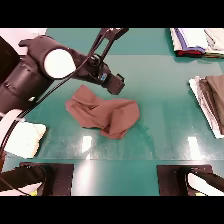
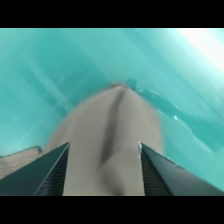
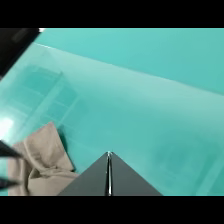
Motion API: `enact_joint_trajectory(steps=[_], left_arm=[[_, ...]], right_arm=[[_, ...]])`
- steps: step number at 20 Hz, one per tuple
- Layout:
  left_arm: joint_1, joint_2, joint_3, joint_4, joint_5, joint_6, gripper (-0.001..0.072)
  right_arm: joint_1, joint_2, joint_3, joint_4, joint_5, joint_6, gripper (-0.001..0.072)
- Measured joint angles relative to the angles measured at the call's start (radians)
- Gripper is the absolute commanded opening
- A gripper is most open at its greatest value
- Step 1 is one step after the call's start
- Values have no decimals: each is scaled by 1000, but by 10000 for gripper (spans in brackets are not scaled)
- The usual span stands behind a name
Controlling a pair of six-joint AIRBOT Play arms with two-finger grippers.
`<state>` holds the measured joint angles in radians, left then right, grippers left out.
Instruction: Fold the shirts.
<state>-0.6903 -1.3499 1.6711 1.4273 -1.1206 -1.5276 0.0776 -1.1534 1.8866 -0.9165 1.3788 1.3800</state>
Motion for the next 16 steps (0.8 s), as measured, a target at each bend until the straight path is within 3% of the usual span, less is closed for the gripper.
enact_joint_trajectory(steps=[5, 9, 16], left_arm=[[286, -15, -9, -10, -95, -5, 519], [515, -19, -150, -35, -143, -10, 519], [648, -55, -521, -106, -21, -9, 519]], right_arm=[[-43, 61, -119, 1, -33, 0, 16], [-42, 67, -170, 0, -46, 0, 16], [25, 5, -191, 0, -47, 0, 16]])
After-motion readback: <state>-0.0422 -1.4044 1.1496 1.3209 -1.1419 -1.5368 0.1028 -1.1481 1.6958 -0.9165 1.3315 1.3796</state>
